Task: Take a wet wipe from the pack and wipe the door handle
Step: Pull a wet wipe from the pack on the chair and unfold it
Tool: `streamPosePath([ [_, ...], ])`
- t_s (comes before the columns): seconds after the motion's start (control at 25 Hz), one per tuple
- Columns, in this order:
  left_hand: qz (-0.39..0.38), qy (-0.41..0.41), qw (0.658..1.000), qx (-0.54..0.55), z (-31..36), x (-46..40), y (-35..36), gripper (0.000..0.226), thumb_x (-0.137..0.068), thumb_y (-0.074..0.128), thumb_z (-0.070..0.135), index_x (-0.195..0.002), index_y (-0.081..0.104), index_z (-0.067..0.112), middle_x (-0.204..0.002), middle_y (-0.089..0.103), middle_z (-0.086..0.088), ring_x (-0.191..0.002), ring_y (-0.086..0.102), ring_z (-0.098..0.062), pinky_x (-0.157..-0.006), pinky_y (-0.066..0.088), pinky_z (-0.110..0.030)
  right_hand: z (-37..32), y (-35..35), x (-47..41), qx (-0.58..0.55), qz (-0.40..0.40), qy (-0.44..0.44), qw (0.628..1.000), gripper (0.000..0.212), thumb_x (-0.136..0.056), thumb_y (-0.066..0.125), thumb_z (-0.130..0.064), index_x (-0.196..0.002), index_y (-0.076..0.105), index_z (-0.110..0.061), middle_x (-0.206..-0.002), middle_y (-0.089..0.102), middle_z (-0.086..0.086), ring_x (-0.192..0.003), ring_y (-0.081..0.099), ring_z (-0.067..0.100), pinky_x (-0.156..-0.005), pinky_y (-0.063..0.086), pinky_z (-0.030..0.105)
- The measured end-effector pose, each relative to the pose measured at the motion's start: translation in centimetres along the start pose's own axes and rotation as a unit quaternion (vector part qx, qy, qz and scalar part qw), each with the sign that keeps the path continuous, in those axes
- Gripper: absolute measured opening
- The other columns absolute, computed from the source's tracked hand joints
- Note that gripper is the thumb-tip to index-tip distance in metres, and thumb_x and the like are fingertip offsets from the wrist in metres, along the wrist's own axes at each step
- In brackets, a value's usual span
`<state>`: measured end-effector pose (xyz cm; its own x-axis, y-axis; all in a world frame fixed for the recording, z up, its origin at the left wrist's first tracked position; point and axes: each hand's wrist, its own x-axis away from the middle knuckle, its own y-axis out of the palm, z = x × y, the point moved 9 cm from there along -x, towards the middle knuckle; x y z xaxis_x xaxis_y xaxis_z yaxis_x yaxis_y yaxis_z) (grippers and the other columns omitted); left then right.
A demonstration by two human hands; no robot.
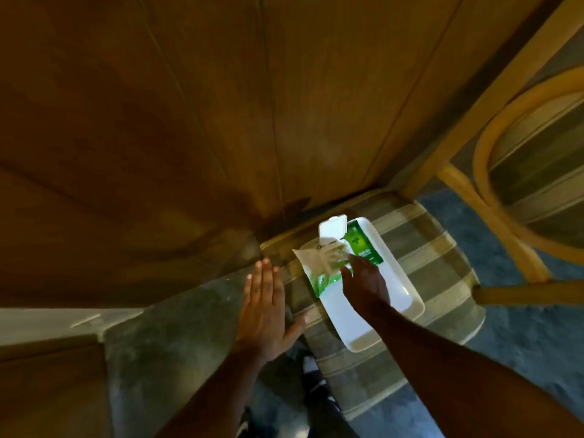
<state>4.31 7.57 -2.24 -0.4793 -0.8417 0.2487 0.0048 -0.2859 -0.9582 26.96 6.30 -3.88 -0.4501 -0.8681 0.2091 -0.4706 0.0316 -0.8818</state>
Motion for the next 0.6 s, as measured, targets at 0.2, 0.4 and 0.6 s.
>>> streamPosePath([
  [0.2, 0.035, -0.027, 0.997, -0.068, -3.7, 0.9, 0.6, 0.115, -0.08, 0.039, 0.083, -0.155, 0.031, -0.004, -0.164, 0.029, -0.028, -0.151, 0.029, -0.042, -0.12, 0.012, -0.049, -0.7, 2.0, -4.1, 0.013, 0.015, 0.079, 0.997, 0.028, -0.09, 0.057, -0.027, -0.095, 0.072, -0.004, -0.095, 0.071, 0.022, -0.089, 0.069, 0.037, -0.074, 0.054, 0.038],
  [0.4, 0.017, -0.048, 0.998, -0.025, -7.2, 2.6, -2.7, 0.11, -0.087, 0.032, 0.08, -0.157, 0.006, 0.0, -0.167, 0.001, -0.022, -0.156, 0.004, -0.037, -0.127, 0.011, -0.05, -1.5, -3.2, -2.1, -0.146, 0.094, 0.139, 0.975, 0.026, -0.086, 0.058, -0.02, -0.069, 0.068, -0.004, -0.07, 0.068, 0.017, -0.073, 0.066, 0.035, -0.062, 0.042, 0.033],
  [0.6, 0.125, -0.099, 0.963, 0.216, -7.2, 2.8, -17.5, 0.088, -0.1, 0.036, 0.059, -0.161, 0.01, 0.001, -0.17, 0.003, -0.015, -0.159, -0.001, -0.028, -0.129, 0.006, -0.042, -14.4, -14.9, 2.4, -0.574, 0.07, 0.073, 0.812, 0.014, -0.082, 0.067, -0.017, -0.068, 0.068, -0.013, -0.066, 0.066, 0.003, -0.065, 0.06, 0.016, -0.06, 0.048, 0.032],
])
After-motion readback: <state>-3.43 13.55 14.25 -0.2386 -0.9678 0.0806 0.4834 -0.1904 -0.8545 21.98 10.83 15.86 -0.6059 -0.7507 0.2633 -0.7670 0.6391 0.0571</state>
